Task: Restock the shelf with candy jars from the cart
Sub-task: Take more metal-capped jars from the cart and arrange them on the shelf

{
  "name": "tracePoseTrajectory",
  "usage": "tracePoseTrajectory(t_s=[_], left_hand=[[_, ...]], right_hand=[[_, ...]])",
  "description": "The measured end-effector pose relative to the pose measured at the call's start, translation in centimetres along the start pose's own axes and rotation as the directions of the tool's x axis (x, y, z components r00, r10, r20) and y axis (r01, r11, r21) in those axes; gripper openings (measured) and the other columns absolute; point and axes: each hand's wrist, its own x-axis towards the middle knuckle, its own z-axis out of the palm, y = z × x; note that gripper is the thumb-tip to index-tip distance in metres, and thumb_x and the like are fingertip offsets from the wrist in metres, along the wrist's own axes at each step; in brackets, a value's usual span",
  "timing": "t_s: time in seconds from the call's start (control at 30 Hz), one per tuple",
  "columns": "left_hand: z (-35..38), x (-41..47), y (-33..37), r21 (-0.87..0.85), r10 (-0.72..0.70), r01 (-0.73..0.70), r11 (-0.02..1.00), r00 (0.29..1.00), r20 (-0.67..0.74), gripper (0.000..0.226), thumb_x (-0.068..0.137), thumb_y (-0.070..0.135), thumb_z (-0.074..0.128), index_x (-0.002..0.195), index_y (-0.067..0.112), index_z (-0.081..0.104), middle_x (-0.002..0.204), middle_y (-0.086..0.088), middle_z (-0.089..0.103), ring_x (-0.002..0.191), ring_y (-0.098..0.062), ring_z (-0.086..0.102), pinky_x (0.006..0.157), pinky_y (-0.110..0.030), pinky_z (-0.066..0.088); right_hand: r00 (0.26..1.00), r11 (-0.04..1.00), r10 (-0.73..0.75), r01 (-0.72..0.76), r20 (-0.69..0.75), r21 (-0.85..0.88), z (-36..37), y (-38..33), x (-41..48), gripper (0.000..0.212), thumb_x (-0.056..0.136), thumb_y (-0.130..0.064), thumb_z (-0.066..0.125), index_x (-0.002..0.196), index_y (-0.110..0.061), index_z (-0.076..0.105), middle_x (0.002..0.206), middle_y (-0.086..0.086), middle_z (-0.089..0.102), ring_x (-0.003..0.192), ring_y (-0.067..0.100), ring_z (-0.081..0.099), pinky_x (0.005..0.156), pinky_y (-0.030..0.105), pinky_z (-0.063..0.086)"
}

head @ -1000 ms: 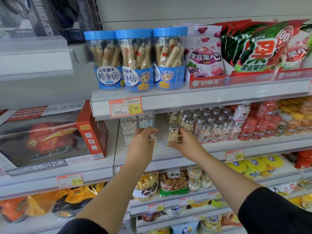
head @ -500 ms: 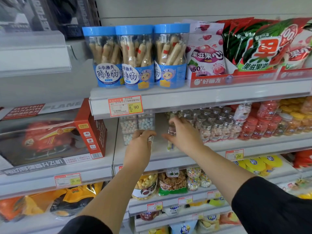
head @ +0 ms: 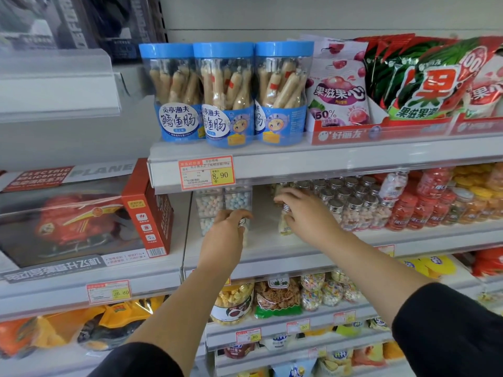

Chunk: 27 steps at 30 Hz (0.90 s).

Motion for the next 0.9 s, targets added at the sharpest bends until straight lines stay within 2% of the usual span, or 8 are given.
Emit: tracePoseTrajectory(t_s=[0.07, 0.1, 0.23, 0.33, 0.47, 0.53, 0.67, 0.9], left_hand=[[0.1, 0.1, 0.0, -0.006, -0.002, 0.002, 1.0, 1.0, -0.003, 0.037, 0.099, 0.008, 0.048, 0.126, 0.03, 0.06, 0.129, -0.003, 0.05, 0.091, -0.025, 0.063, 0.078, -0.041, 0.056], [0.1, 0.1, -0.1, -0.006, 0.0, 0.0, 1.0, 1.0, -0.007, 0.037, 0.099, 0.008, 0.048, 0.127, 0.03, 0.06, 0.13, -0.003, 0.05, 0.092, -0.025, 0.063, 0.079, -0.041, 0.055], [0.1, 0.0, 0.0, 0.008, 0.011, -0.01, 1.0, 1.0, -0.01, 0.038, 0.099, 0.008, 0.048, 0.128, 0.029, 0.059, 0.131, -0.003, 0.05, 0.094, -0.025, 0.063, 0.078, -0.04, 0.055], [0.1, -0.1, 0.0, 0.033, 0.008, -0.008, 0.999, 1.0, -0.015, 0.038, 0.099, 0.009, 0.048, 0.129, 0.03, 0.057, 0.133, -0.002, 0.049, 0.092, -0.024, 0.063, 0.075, -0.039, 0.055], [0.2, -0.1, -0.2, 0.029, 0.002, -0.001, 1.0, 1.0, -0.014, 0.039, 0.099, 0.01, 0.048, 0.13, 0.032, 0.057, 0.135, -0.001, 0.048, 0.09, -0.023, 0.064, 0.076, -0.039, 0.056], [0.2, -0.1, -0.2, 0.027, 0.007, -0.007, 1.0, 1.0, -0.016, 0.039, 0.099, 0.009, 0.048, 0.13, 0.033, 0.057, 0.135, -0.001, 0.048, 0.089, -0.022, 0.063, 0.075, -0.037, 0.056], [0.3, 0.0, -0.2, 0.026, 0.008, -0.008, 1.0, 1.0, -0.011, 0.04, 0.099, 0.008, 0.048, 0.13, 0.033, 0.057, 0.135, -0.001, 0.048, 0.089, -0.022, 0.064, 0.075, -0.036, 0.055], [0.3, 0.1, -0.4, 0.03, 0.008, -0.008, 1.0, 1.0, -0.009, 0.039, 0.1, 0.009, 0.048, 0.129, 0.033, 0.057, 0.134, 0.0, 0.048, 0.086, -0.022, 0.064, 0.074, -0.038, 0.056]], right_hand=[[0.98, 0.997, -0.077, 0.078, -0.185, 0.002, 0.5, -1.0, -2.1, 0.03, 0.087, -0.015, 0.066, 0.116, -0.021, 0.067, 0.122, -0.004, 0.063, 0.108, 0.023, 0.057, 0.094, 0.04, 0.049], [0.972, 0.993, -0.117, 0.119, -0.204, -0.003, 1.1, -1.5, -3.2, 0.023, 0.09, -0.02, 0.064, 0.112, -0.022, 0.068, 0.114, -0.006, 0.066, 0.105, 0.02, 0.057, 0.092, 0.039, 0.049], [0.993, 0.994, -0.099, 0.096, -0.066, -0.046, 4.2, -1.7, -5.6, 0.024, 0.096, -0.039, 0.052, 0.109, -0.029, 0.07, 0.112, -0.016, 0.068, 0.104, 0.015, 0.056, 0.082, 0.036, 0.041], [0.999, 0.998, -0.024, 0.027, 0.048, -0.059, 4.7, -1.1, -5.1, 0.046, 0.098, -0.046, 0.026, 0.113, -0.032, 0.068, 0.123, -0.018, 0.065, 0.108, 0.015, 0.051, 0.083, 0.035, 0.032], [0.986, 0.997, 0.001, 0.011, 0.168, -0.075, 4.6, -0.8, -4.2, 0.07, 0.09, -0.054, 0.003, 0.122, -0.034, 0.062, 0.141, -0.018, 0.053, 0.119, 0.016, 0.046, 0.093, 0.035, 0.035], [0.973, 0.997, 0.017, 0.0, 0.232, -0.073, 4.7, -0.6, -3.6, 0.071, 0.091, -0.057, 0.002, 0.126, -0.033, 0.06, 0.148, -0.015, 0.047, 0.127, 0.018, 0.041, 0.097, 0.034, 0.033], [0.942, 0.998, 0.057, -0.041, 0.329, -0.056, 4.8, -0.4, -2.8, 0.048, 0.103, -0.052, 0.024, 0.138, -0.032, 0.05, 0.158, -0.011, 0.031, 0.14, 0.021, 0.031, 0.106, 0.037, 0.028], [0.948, 0.996, 0.086, -0.073, 0.306, -0.054, 4.7, -1.1, -3.3, 0.058, 0.1, -0.059, 0.015, 0.144, -0.034, 0.042, 0.162, -0.011, 0.023, 0.142, 0.019, 0.025, 0.109, 0.04, 0.023]])
